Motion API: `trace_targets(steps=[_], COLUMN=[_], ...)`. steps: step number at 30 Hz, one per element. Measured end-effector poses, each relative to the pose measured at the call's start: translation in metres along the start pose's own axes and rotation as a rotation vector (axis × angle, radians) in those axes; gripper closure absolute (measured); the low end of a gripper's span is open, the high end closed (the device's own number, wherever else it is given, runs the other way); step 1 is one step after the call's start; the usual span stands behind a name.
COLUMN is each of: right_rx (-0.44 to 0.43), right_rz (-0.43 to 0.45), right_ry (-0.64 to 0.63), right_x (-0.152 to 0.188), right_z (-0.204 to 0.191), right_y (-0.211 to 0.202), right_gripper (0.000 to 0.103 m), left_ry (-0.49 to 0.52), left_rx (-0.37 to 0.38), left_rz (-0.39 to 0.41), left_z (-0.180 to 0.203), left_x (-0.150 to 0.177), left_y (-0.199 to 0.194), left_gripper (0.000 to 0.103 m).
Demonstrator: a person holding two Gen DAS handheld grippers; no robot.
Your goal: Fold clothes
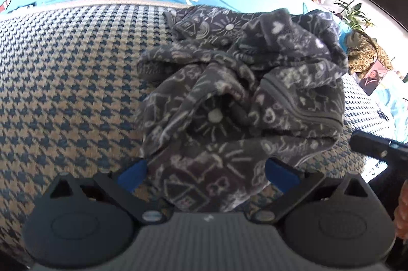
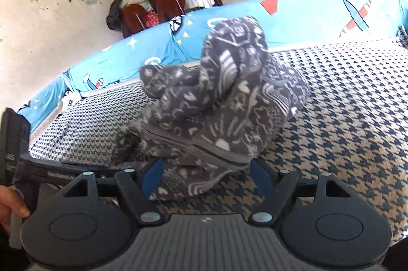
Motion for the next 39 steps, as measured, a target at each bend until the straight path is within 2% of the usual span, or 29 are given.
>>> trace_targets(steps=[13,18,26,32,37,39], right_rx=[0.0,-0.003,0.035,0.057,0.026,0.028], right_rz=[0.018,0.007,-0.058,-0.105,-0.109,-0.081], right_ry=[-0.012,0.012,-0.015,0.024,0.079,0.066], right_x=[-0.045,-0.059,-0.067,-0.066,-0.069,-0.073], right_z=[-0.013,-0.012,-0.005,0.013,0.024,0.027], right_y=[0.026,0.044,0.088,0.115,0.111,0.102], right_gripper=[0.013,0.008,0.008,0.008,0.008,0.008], left_ry=[-0.096,-0.087,-0.06,-0.034,-0.039,-0.047], left_rx=[-0.019,-0.043,-0.073,-0.114,-0.11,-0.115], left_rz=[-0.018,-0.002,0.023,0.035,0.056,0.057], left_z=[-0.014,-0.014,-0.009,-0.002,0.001,0.001], left_x=[0.002,-0.003,-0.021,-0.037,-0.051,-0.055], left_y=[0.021,0.031,0.048,0.058,0.068,0.072], left_gripper=[0.0,0.0,0.0,0.0,0.0,0.0])
Point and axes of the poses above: each gripper's, at about its wrist camera, not at the fingertips, and y roughly the way its jaws point, z to its right, x to its underside, the point moved 10 cm from there along y, roughly the way its jaws point, and after that the axes turned 8 degrees about x, right-handed, at the moved point
